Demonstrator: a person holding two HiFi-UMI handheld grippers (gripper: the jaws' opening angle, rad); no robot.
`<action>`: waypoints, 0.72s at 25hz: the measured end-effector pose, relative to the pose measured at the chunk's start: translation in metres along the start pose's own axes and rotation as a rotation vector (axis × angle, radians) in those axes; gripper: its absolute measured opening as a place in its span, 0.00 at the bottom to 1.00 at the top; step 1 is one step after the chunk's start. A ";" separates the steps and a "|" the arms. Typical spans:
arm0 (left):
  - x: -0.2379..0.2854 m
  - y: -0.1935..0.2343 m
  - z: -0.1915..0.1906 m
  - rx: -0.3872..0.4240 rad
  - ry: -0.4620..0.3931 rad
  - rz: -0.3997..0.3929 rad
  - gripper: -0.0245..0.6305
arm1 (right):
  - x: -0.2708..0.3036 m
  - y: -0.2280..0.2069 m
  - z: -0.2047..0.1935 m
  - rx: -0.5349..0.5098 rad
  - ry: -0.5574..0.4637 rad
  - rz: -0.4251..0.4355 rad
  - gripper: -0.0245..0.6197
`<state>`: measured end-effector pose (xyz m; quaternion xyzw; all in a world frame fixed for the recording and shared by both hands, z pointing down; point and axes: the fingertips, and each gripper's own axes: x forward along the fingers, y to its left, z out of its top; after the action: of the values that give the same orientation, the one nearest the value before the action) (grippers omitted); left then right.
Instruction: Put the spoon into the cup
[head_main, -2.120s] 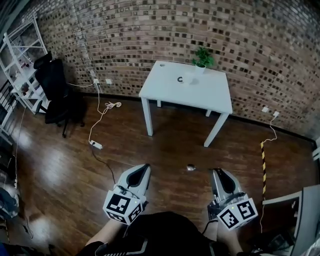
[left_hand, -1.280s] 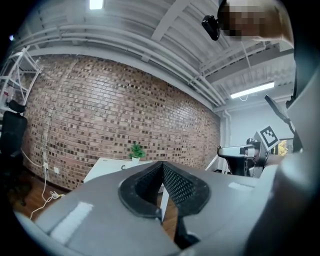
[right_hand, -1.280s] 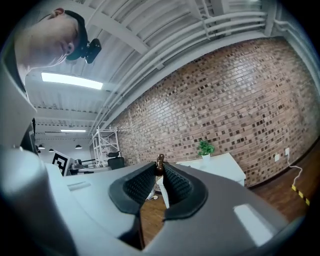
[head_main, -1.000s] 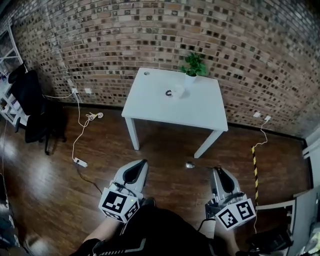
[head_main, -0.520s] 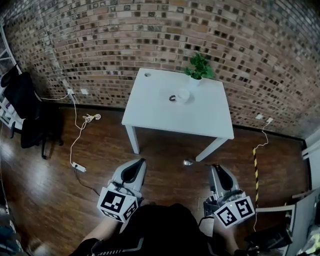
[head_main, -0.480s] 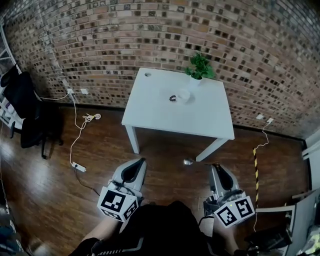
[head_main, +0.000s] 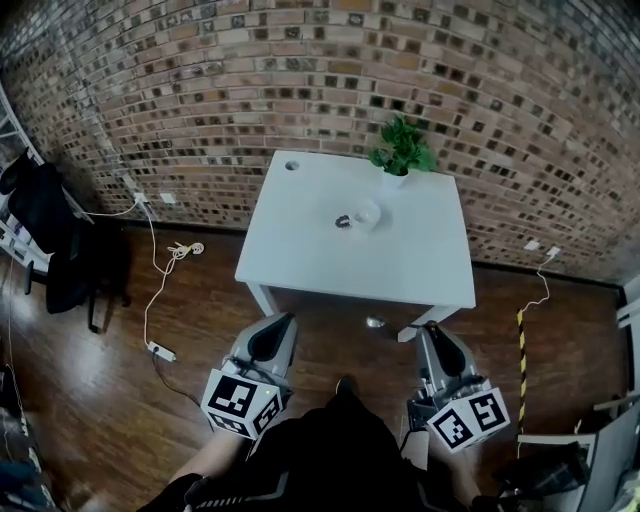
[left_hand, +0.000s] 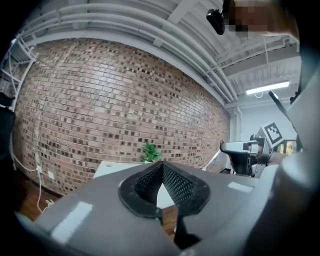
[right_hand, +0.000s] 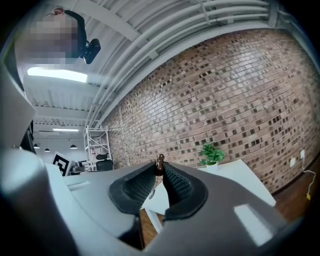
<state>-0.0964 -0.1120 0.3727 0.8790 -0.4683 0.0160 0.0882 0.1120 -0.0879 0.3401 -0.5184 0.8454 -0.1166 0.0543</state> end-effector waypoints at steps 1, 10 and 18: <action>0.011 0.000 0.004 0.007 0.001 0.001 0.03 | 0.008 -0.009 0.004 0.005 0.001 0.007 0.12; 0.111 0.025 0.033 0.034 0.004 0.079 0.03 | 0.073 -0.087 0.035 0.034 -0.013 0.075 0.12; 0.168 0.049 0.054 0.059 -0.021 0.092 0.03 | 0.131 -0.136 0.036 0.049 0.024 0.082 0.12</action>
<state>-0.0453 -0.2859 0.3454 0.8590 -0.5083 0.0248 0.0565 0.1768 -0.2687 0.3438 -0.4806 0.8634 -0.1410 0.0617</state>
